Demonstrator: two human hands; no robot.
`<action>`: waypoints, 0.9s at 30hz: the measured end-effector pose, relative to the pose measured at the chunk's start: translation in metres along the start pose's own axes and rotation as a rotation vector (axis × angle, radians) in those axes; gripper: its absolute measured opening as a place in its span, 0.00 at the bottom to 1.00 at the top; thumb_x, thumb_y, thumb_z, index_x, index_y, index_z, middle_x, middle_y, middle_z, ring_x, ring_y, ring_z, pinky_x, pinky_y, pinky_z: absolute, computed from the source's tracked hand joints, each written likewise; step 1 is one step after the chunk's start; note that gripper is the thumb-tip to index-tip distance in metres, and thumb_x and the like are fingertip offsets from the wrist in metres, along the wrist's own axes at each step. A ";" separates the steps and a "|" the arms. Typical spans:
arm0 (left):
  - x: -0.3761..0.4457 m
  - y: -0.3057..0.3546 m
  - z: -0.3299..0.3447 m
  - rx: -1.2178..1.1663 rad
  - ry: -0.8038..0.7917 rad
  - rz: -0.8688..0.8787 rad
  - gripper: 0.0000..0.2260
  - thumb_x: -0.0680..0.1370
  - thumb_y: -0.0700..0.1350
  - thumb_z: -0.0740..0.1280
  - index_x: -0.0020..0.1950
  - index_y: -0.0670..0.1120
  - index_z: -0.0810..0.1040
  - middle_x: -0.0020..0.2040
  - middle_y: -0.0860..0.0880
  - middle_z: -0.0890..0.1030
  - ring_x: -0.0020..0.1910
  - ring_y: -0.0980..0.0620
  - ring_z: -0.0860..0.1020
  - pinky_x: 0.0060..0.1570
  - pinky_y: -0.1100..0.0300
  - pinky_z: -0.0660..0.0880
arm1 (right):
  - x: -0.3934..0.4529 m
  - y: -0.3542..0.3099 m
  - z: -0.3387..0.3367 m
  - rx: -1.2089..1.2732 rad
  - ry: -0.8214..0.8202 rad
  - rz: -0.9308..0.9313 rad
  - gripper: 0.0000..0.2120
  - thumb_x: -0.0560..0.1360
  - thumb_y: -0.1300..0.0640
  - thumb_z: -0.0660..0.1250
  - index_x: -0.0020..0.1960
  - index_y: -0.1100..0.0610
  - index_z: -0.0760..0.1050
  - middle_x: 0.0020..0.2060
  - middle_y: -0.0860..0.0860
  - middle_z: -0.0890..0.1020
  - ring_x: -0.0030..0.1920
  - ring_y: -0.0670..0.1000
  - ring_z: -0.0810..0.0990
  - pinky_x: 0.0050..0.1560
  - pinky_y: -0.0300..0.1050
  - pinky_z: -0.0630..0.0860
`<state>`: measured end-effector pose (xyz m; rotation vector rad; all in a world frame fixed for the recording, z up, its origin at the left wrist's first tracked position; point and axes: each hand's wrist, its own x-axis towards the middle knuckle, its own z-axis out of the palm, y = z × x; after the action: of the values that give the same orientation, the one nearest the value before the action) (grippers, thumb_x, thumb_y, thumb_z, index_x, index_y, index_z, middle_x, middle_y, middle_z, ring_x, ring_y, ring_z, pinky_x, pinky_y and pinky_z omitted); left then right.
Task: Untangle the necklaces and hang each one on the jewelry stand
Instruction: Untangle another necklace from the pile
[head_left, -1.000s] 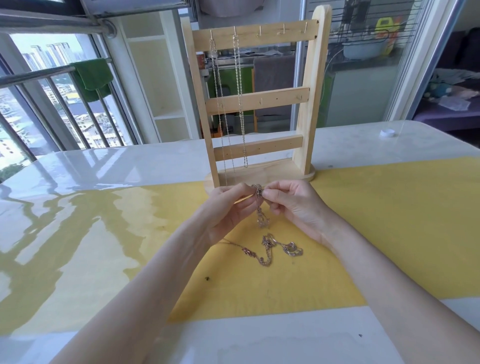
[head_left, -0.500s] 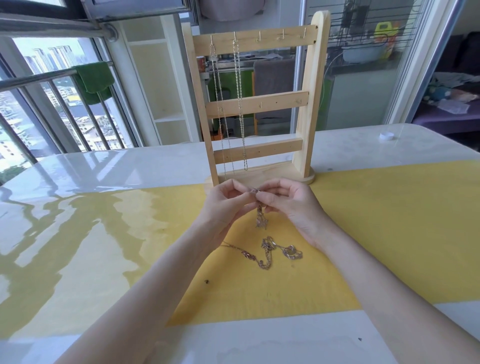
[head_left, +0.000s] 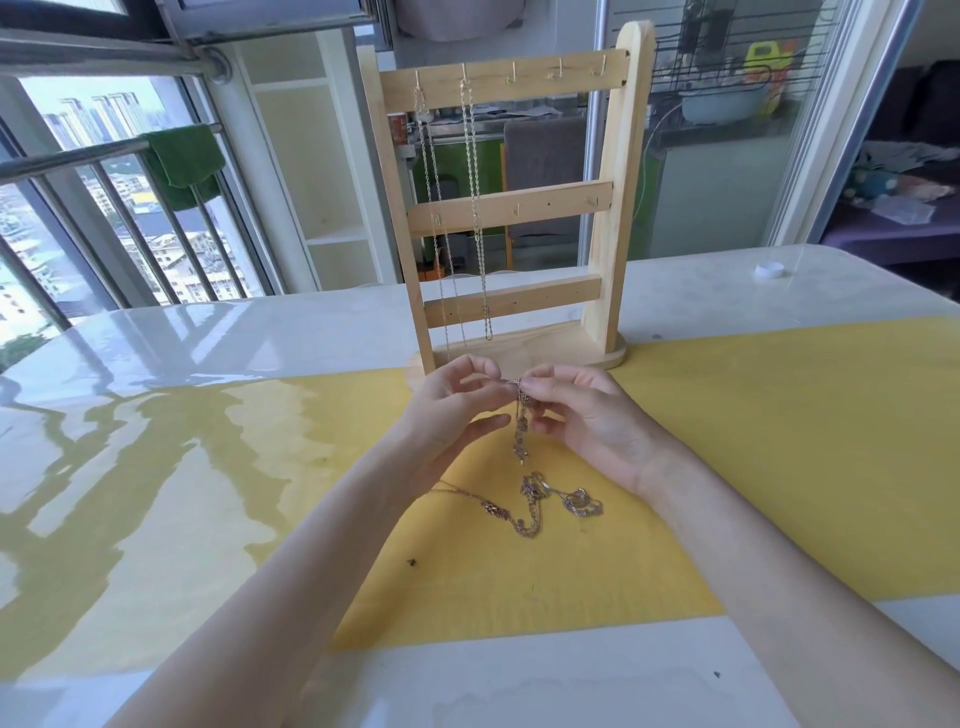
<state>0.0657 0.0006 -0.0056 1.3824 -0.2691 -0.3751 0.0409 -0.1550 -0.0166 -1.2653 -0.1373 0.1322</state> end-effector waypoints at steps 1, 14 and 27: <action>0.000 0.001 0.001 0.002 -0.009 -0.001 0.09 0.76 0.33 0.66 0.42 0.45 0.71 0.35 0.51 0.80 0.38 0.54 0.77 0.43 0.62 0.77 | 0.000 0.001 0.000 0.050 0.000 0.003 0.02 0.70 0.62 0.69 0.41 0.59 0.76 0.33 0.49 0.77 0.34 0.45 0.72 0.34 0.35 0.71; -0.002 0.005 0.003 -0.132 0.032 -0.075 0.09 0.76 0.32 0.64 0.42 0.46 0.71 0.36 0.51 0.78 0.37 0.56 0.76 0.40 0.63 0.77 | 0.001 0.004 0.003 0.078 0.137 -0.065 0.05 0.67 0.64 0.70 0.42 0.61 0.76 0.31 0.51 0.80 0.29 0.46 0.76 0.32 0.35 0.73; 0.000 -0.002 0.007 0.509 0.245 0.393 0.10 0.74 0.30 0.65 0.41 0.43 0.70 0.36 0.51 0.74 0.31 0.62 0.76 0.37 0.65 0.73 | -0.005 0.004 0.001 -0.209 0.055 0.028 0.05 0.75 0.60 0.67 0.51 0.57 0.78 0.34 0.52 0.83 0.21 0.45 0.69 0.21 0.36 0.57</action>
<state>0.0630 -0.0056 -0.0064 1.8086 -0.4433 0.2063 0.0361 -0.1535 -0.0199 -1.4786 -0.0874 0.1094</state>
